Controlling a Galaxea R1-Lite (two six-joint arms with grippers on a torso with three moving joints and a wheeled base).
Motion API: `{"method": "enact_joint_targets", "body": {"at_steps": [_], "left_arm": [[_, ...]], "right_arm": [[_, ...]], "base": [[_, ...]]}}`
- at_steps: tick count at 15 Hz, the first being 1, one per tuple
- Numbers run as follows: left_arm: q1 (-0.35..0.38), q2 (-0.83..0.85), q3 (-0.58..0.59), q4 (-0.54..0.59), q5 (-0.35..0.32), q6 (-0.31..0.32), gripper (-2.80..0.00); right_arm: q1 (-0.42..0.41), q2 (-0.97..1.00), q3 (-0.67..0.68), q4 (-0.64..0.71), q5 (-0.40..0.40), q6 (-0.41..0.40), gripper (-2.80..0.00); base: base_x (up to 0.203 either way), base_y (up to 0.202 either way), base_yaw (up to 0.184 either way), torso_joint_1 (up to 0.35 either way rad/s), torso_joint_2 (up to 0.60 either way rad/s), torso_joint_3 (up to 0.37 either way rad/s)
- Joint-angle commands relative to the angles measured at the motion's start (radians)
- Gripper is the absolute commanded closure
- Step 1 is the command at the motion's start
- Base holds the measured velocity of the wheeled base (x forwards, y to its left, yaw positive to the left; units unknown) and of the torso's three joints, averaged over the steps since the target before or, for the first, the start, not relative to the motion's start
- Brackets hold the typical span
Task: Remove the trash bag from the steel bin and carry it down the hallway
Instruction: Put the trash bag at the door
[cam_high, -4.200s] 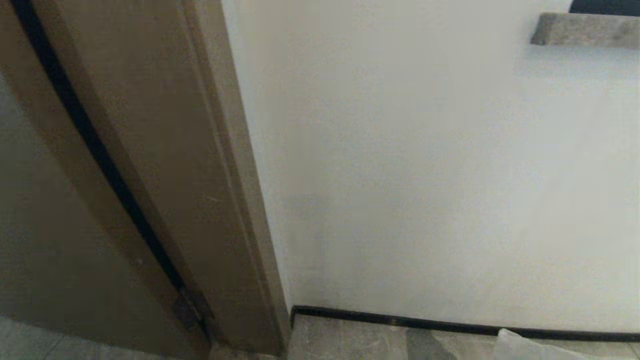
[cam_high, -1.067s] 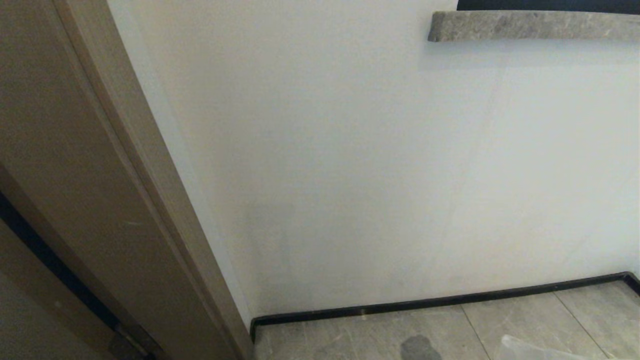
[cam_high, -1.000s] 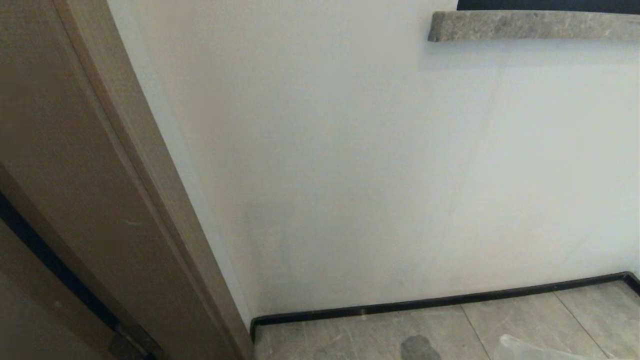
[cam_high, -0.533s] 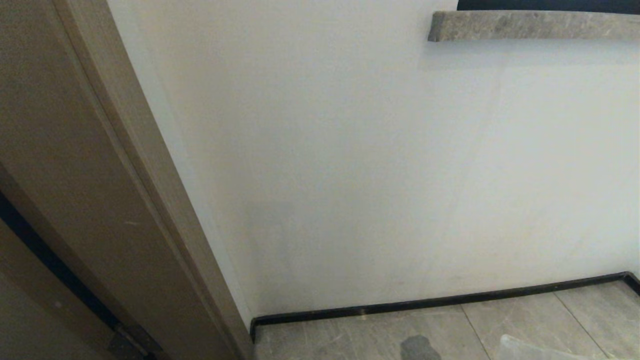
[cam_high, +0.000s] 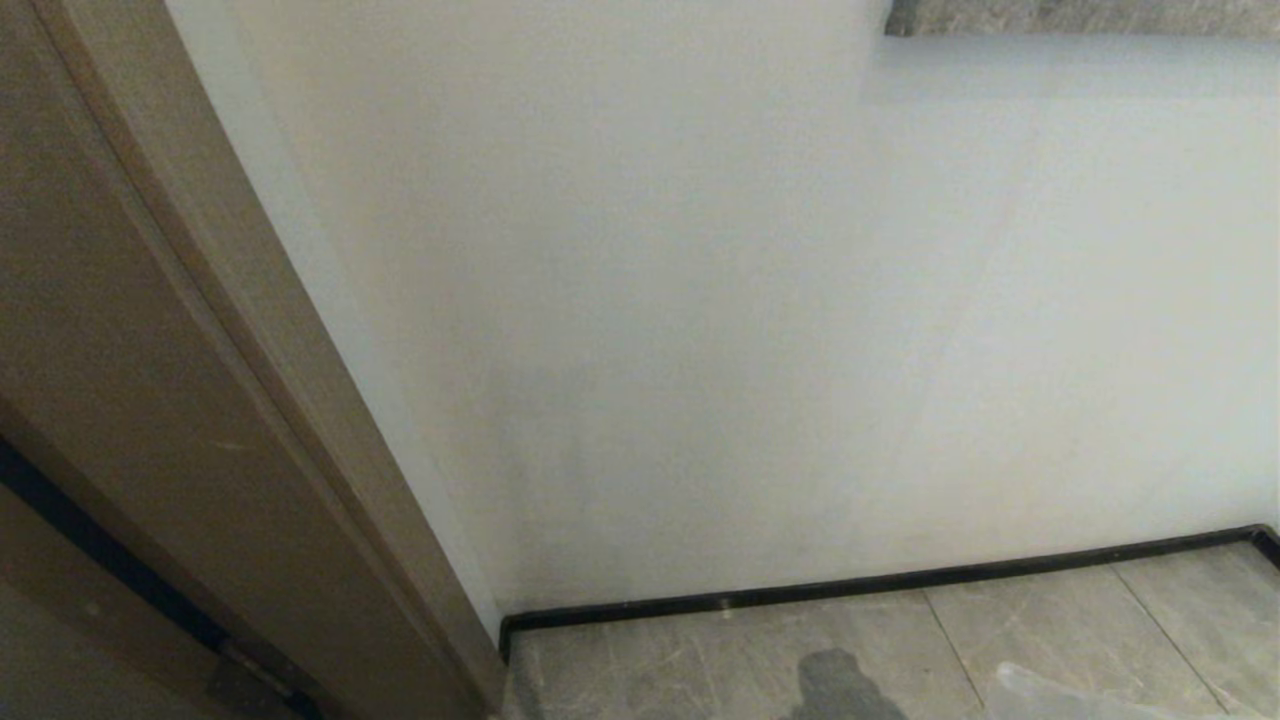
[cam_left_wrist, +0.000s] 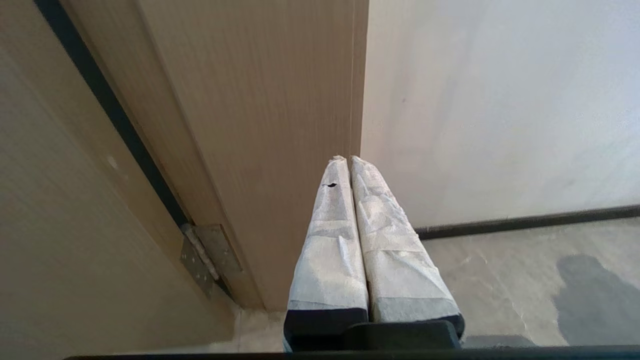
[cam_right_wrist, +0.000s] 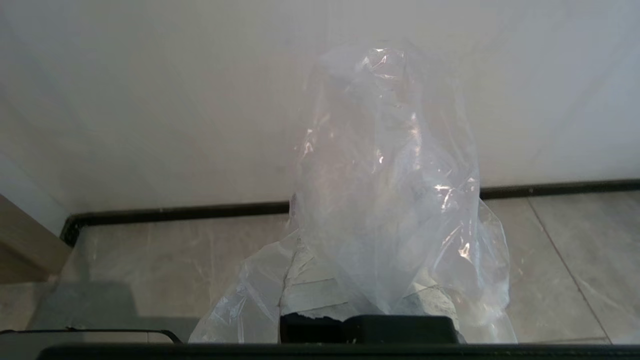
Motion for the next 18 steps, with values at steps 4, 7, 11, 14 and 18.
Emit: {"method": "enact_joint_targets", "body": {"at_steps": [4, 7, 11, 14, 18], "left_arm": [[0.000, 0.000, 0.000, 0.000, 0.000, -0.002, 0.00], [0.000, 0.000, 0.000, 0.000, 0.000, 0.000, 0.00], [0.000, 0.000, 0.000, 0.000, 0.000, -0.001, 0.00], [0.000, 0.000, 0.000, 0.000, 0.000, 0.000, 0.00], [0.000, 0.000, 0.000, 0.000, 0.000, 0.000, 0.00]], "right_arm": [[0.000, 0.000, 0.000, 0.000, 0.000, 0.000, 0.00], [0.001, 0.000, 0.000, 0.000, 0.001, 0.000, 0.00], [0.001, 0.000, 0.001, -0.002, 0.007, -0.011, 0.00], [0.000, 0.000, 0.001, -0.002, 0.003, -0.002, 0.00], [0.001, 0.000, 0.001, -0.002, 0.006, -0.010, 0.00]], "base": [[0.000, 0.000, 0.000, 0.004, 0.00, -0.193], [0.000, 0.000, 0.000, 0.003, 0.00, -0.197], [0.000, 0.000, 0.000, 0.002, 0.00, -0.191], [0.000, 0.000, 0.000, 0.004, 0.00, -0.124], [0.000, 0.000, 0.000, 0.001, 0.00, -0.009]]}}
